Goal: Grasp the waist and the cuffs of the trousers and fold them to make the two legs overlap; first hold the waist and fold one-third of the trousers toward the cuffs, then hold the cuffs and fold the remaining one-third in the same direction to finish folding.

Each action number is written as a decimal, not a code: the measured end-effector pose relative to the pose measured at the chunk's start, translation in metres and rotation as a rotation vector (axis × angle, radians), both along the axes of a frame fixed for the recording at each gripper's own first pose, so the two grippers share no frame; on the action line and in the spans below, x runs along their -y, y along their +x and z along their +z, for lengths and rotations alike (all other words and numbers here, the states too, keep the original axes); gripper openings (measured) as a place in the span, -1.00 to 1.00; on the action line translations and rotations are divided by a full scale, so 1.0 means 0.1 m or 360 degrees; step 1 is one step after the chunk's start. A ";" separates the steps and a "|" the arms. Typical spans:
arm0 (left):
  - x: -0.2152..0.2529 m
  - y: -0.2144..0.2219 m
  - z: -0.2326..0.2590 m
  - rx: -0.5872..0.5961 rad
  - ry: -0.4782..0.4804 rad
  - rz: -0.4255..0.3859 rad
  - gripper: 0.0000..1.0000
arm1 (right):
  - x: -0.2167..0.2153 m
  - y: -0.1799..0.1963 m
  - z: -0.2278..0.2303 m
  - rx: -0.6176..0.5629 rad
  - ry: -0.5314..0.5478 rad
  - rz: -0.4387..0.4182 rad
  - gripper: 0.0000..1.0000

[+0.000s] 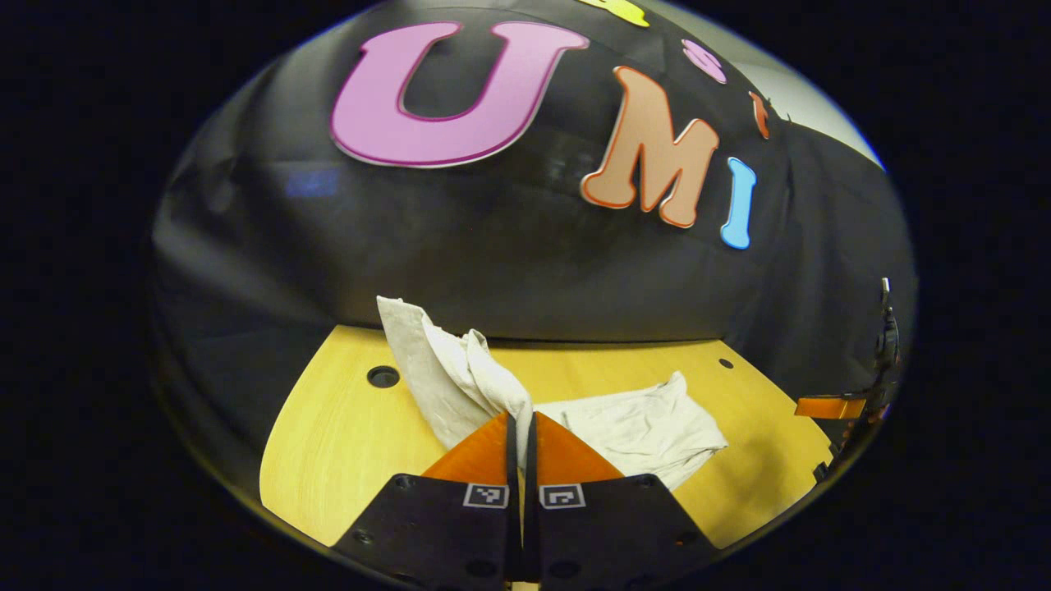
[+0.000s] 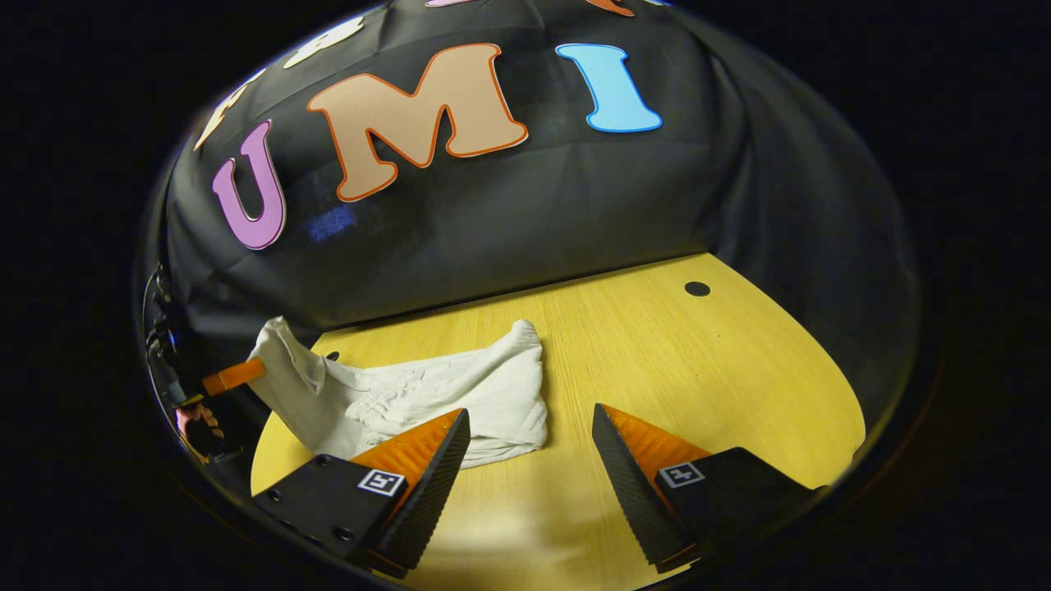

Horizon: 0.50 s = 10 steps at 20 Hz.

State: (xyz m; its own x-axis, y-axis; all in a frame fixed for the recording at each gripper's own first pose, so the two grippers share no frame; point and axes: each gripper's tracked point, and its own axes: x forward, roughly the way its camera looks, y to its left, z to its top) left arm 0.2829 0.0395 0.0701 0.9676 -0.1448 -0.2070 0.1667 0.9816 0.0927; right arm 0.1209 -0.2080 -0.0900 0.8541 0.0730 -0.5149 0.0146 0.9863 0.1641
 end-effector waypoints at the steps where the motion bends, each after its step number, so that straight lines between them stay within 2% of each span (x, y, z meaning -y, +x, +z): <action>1: 0.19 -0.02 0.04 0.0010 0.0006 -0.0022 -1.00 | 0.07 -0.01 -0.01 -0.0008 -0.0010 0.0014 0.92; 3: 0.61 0.02 0.14 0.0039 0.0004 -0.0085 -1.00 | 0.21 -0.05 -0.01 -0.0020 -0.0028 0.0043 0.93; 4: 0.82 0.05 0.17 0.0050 0.0010 -0.0116 -1.00 | 0.29 -0.07 -0.01 -0.0022 -0.0040 0.0054 0.83; 5: 1.01 0.09 0.18 0.0058 0.0023 -0.0144 -1.00 | 0.39 -0.09 0.00 -0.0027 -0.0052 0.0058 0.92; 10: 1.72 0.22 -0.05 0.0006 0.0112 -0.0243 -1.00 | 0.81 -0.11 0.01 -0.0017 -0.0045 0.0047 0.93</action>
